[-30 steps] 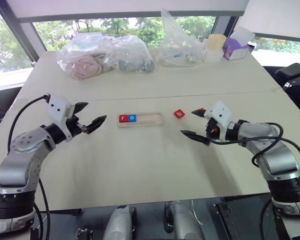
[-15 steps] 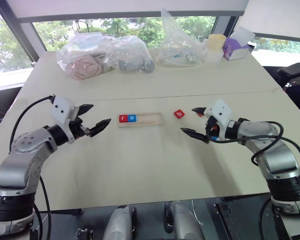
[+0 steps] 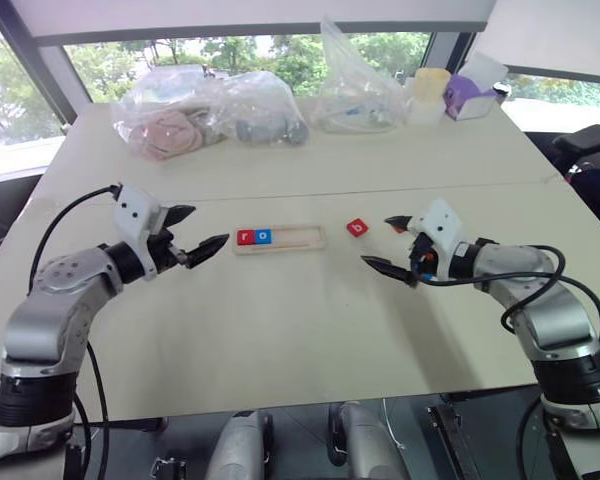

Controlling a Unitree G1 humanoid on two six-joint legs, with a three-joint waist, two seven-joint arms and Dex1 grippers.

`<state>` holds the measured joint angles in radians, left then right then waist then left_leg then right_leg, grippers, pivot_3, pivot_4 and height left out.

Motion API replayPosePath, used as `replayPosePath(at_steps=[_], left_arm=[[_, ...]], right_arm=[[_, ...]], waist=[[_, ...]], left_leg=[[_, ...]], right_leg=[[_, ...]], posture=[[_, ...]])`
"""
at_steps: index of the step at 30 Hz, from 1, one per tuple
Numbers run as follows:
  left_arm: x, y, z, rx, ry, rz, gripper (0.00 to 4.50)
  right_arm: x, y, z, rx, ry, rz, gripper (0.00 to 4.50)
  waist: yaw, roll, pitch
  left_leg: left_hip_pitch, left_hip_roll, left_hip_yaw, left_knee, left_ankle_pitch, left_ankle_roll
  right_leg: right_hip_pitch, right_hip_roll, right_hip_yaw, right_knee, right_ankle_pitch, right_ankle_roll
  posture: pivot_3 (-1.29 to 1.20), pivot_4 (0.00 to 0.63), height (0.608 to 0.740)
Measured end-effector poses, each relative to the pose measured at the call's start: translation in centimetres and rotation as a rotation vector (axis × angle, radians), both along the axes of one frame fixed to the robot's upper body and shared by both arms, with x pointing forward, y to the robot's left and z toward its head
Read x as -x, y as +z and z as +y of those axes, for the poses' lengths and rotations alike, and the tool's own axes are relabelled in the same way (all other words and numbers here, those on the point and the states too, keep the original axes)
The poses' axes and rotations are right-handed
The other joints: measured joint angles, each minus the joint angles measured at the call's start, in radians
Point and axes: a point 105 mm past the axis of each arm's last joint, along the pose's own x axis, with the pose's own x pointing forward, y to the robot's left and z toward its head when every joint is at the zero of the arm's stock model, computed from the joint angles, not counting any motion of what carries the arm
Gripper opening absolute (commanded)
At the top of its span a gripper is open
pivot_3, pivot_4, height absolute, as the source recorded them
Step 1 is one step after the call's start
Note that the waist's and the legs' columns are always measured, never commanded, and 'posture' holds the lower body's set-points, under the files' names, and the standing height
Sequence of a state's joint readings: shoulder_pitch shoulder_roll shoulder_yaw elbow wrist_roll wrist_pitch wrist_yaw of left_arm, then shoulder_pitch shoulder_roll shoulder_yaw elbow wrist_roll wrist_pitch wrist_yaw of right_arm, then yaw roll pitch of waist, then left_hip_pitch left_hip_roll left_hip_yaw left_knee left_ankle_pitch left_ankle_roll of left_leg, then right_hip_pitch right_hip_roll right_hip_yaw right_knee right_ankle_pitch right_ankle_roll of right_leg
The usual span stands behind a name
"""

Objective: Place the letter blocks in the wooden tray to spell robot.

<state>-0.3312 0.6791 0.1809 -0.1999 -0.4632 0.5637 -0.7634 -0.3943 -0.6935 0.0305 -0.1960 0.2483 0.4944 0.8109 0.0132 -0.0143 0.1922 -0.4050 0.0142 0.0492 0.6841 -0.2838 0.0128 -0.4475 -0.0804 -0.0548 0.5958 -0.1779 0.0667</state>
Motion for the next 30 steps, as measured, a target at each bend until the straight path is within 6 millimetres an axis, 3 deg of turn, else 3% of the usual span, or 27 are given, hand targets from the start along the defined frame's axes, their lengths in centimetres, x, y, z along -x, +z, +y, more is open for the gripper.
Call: replayPosePath(at_steps=[9,15,19,30], left_arm=[[-2.6,-2.0,-0.2,-0.070,-0.185,0.092,4.50],[-4.4,-4.4,0.2,-0.160,-0.332,0.173,4.50],[-5.3,-4.8,0.1,-0.199,-0.396,0.204,4.50],[-5.9,-6.5,-1.1,-0.296,-0.478,0.252,4.50]], right_arm=[[0.4,0.4,0.3,0.007,-0.004,-0.015,4.42],[1.5,-0.6,0.0,0.023,-0.033,0.017,4.42],[2.3,-0.6,-0.4,0.041,-0.051,0.019,4.42],[4.3,-0.5,-1.7,0.056,-0.137,0.037,4.42]], waist=[[0.000,0.000,0.000],[0.000,0.000,0.000],[0.002,-0.001,0.000],[-0.001,-0.001,0.000]], left_leg=[[-0.001,-0.001,0.002,0.000,0.000,0.000],[-0.001,-0.003,0.002,0.000,0.000,0.000],[-0.002,-0.003,0.001,0.001,0.000,0.000],[-0.002,-0.001,0.001,0.001,0.000,0.001]], right_leg=[[0.000,0.000,-0.001,0.000,0.000,0.000],[0.000,0.000,-0.001,0.000,0.000,0.000],[0.000,0.000,-0.001,0.000,0.000,0.001],[0.000,0.000,-0.002,0.000,0.002,0.003]], posture=[[0.00,0.150,0.740],[0.00,0.150,0.740],[0.00,0.150,0.740],[0.00,0.150,0.740]])
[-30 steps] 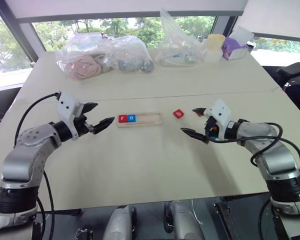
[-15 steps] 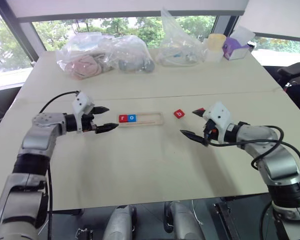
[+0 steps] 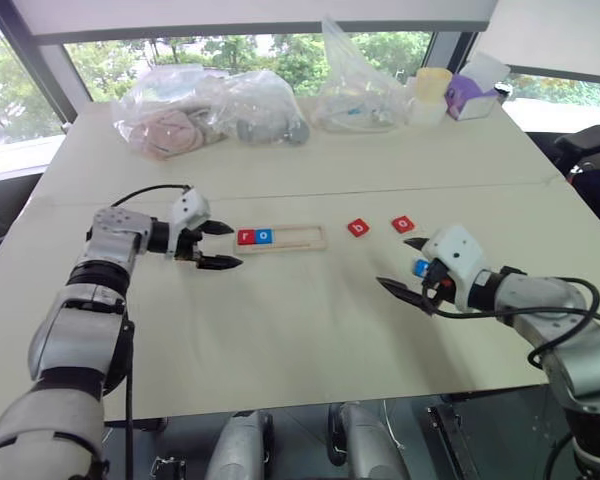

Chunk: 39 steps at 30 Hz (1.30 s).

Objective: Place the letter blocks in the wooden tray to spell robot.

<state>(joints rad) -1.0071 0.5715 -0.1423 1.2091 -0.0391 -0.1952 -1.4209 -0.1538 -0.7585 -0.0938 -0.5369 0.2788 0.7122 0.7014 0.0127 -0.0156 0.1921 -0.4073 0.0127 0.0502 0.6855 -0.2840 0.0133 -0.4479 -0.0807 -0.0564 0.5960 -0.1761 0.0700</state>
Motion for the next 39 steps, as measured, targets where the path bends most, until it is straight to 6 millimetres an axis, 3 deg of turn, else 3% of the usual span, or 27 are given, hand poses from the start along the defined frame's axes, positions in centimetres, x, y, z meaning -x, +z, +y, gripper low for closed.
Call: replayPosePath(at_steps=[15,39], left_arm=[[-1.0,1.2,-0.6,-0.027,0.009,-0.054,4.50],[-1.9,0.6,-2.2,-0.044,0.038,-0.071,4.50]], right_arm=[[0.6,0.1,0.1,-0.001,-0.040,-0.005,4.42],[1.7,-0.6,-0.1,0.015,-0.073,0.006,4.42]], waist=[[0.001,0.000,0.000],[0.000,-0.001,0.000]], left_leg=[[0.000,0.000,0.000,0.000,0.000,0.000],[0.000,-0.001,0.000,0.000,0.000,0.000]], right_leg=[[0.000,0.000,0.000,0.000,0.000,0.000],[0.000,0.000,0.000,0.001,0.000,0.001]], posture=[[0.00,0.150,0.740],[0.00,0.150,0.740]])
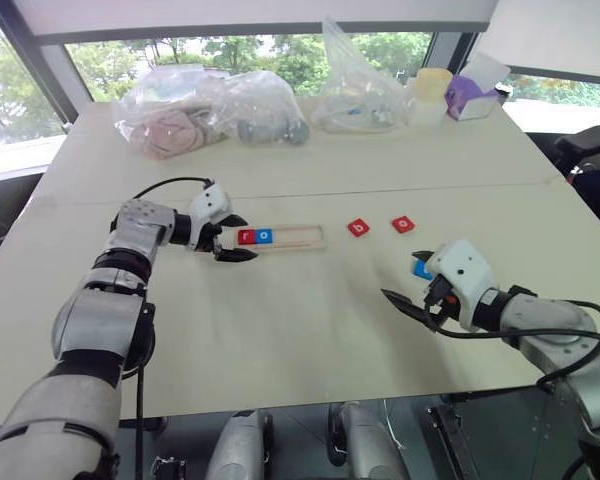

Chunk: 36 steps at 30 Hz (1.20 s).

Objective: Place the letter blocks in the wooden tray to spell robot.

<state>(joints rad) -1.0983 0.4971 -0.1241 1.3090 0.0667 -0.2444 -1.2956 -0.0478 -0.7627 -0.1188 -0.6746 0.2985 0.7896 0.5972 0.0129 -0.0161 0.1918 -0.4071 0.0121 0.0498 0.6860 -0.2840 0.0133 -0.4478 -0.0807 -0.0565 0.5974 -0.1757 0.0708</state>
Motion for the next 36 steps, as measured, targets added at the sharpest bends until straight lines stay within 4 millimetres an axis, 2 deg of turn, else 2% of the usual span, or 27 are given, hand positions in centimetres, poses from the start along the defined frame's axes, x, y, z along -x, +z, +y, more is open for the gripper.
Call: replayPosePath(at_steps=[18,19,26,36], left_arm=[[-0.19,-0.55,0.13,-0.039,0.024,0.007,4.50],[-0.22,-0.57,0.09,-0.046,0.022,0.001,3.96],[-0.44,-0.52,0.20,-0.070,0.028,-0.035,1.28],[0.31,-0.87,0.29,-0.083,-0.036,-0.051,1.23]], right_arm=[[0.24,0.14,-0.09,0.006,-0.017,-0.007,4.42],[0.23,0.14,-0.09,0.006,-0.018,-0.008,4.50],[0.22,0.15,-0.12,0.008,-0.020,-0.009,4.50],[0.08,0.30,-0.06,0.009,-0.023,-0.021,4.50]], waist=[[0.001,-0.001,-0.001],[0.001,-0.001,-0.001],[0.001,-0.001,-0.001],[0.000,-0.001,-0.003]], left_leg=[[0.002,0.000,0.000,0.001,0.000,0.000],[0.002,0.000,0.000,0.001,0.000,0.000],[0.003,0.001,0.000,0.001,0.000,0.000],[0.003,0.001,0.000,0.001,0.000,0.000]], right_leg=[[0.002,0.000,0.000,0.001,0.000,0.000],[0.002,0.000,0.000,0.001,0.000,0.000],[0.003,0.000,0.000,0.001,0.000,0.000],[0.004,0.000,0.000,0.001,0.000,0.000]], posture=[[0.00,0.150,0.740],[0.00,0.150,0.740],[0.00,0.150,0.740],[0.00,0.150,0.740]])
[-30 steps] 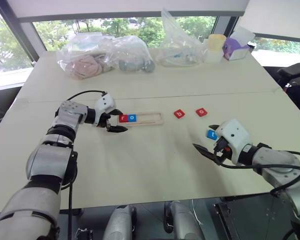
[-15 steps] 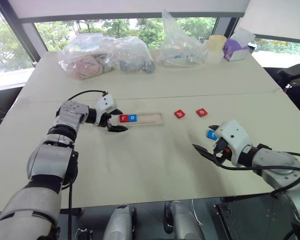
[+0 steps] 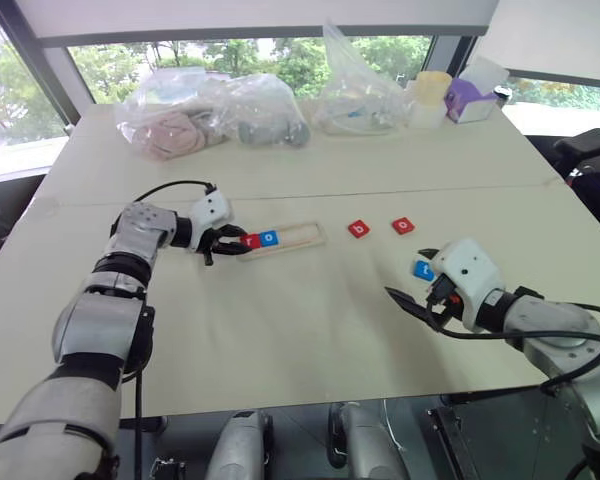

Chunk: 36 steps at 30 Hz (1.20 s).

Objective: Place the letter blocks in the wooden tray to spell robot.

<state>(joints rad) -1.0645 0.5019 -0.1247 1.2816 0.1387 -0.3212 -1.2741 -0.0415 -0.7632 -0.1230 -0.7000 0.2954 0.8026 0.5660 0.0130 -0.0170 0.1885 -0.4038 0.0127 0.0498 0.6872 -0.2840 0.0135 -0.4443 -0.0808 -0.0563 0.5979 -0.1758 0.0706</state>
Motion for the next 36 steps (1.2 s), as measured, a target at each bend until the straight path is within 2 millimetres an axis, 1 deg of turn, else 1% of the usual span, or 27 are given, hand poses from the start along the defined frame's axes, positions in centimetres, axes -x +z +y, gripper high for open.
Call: replayPosePath(at_steps=[6,11,16,18,25,30,32,36], left_arm=[[1.3,-0.6,-0.1,0.006,-0.093,0.014,1.23],[2.8,-1.3,-0.1,0.057,-0.160,0.025,1.23],[4.7,-2.2,-0.5,0.125,-0.193,0.029,1.23],[5.3,-2.4,-0.5,0.131,-0.196,0.036,1.23],[8.5,-3.1,-0.9,0.131,-0.224,0.072,1.23],[8.9,-3.2,-1.1,0.118,-0.177,0.070,1.23],[9.0,-3.2,-1.1,0.119,-0.153,0.067,1.23],[9.2,-3.4,-1.4,0.115,-0.114,0.057,1.23]], right_arm=[[-0.3,0.0,0.4,0.002,0.014,-0.006,4.50],[-0.5,-0.3,0.6,-0.004,0.017,0.002,4.50],[-0.6,-0.6,1.4,-0.020,0.046,0.003,4.50],[-0.7,-0.6,1.6,-0.024,0.052,0.003,4.50],[-1.0,-1.0,1.8,-0.027,0.061,0.012,4.50],[-1.0,-1.1,2.0,-0.029,0.066,0.016,4.50],[-0.9,-1.2,2.0,-0.030,0.066,0.018,4.50],[-0.9,-1.1,2.1,-0.030,0.076,0.016,4.50]], waist=[[-0.001,0.000,-0.004],[-0.001,0.001,-0.005],[-0.001,0.002,-0.006],[-0.001,0.002,-0.007],[-0.001,0.003,-0.009],[-0.001,0.003,-0.010],[-0.001,0.004,-0.010],[-0.001,0.006,-0.012]], left_leg=[[0.001,0.000,0.000,0.000,0.000,0.000],[0.001,0.001,0.000,0.000,0.000,0.001],[0.002,0.002,-0.001,0.000,-0.001,0.001],[0.003,0.002,-0.001,0.000,-0.001,0.001],[0.006,0.002,-0.001,-0.001,-0.001,0.001],[0.010,0.002,-0.001,-0.001,-0.001,0.001],[0.012,0.002,-0.001,-0.002,-0.001,0.001],[0.013,0.003,-0.001,-0.002,-0.001,0.001]], right_leg=[[0.000,0.000,0.000,0.000,0.000,0.000],[0.000,0.000,0.000,0.000,0.000,0.000],[0.001,0.000,0.001,0.000,0.000,0.000],[0.002,0.000,0.002,0.000,-0.002,-0.003],[0.003,0.000,0.003,0.000,-0.002,-0.004],[0.007,0.000,0.003,0.000,-0.003,-0.003],[0.009,0.000,0.003,0.000,-0.005,0.000],[0.009,-0.001,0.002,0.000,-0.005,0.000]], posture=[[0.00,0.150,0.740],[0.00,0.150,0.740],[0.00,0.150,0.740],[0.00,0.150,0.740],[0.00,0.150,0.740],[0.00,0.150,0.740],[0.00,0.150,0.740],[0.00,0.150,0.740]])
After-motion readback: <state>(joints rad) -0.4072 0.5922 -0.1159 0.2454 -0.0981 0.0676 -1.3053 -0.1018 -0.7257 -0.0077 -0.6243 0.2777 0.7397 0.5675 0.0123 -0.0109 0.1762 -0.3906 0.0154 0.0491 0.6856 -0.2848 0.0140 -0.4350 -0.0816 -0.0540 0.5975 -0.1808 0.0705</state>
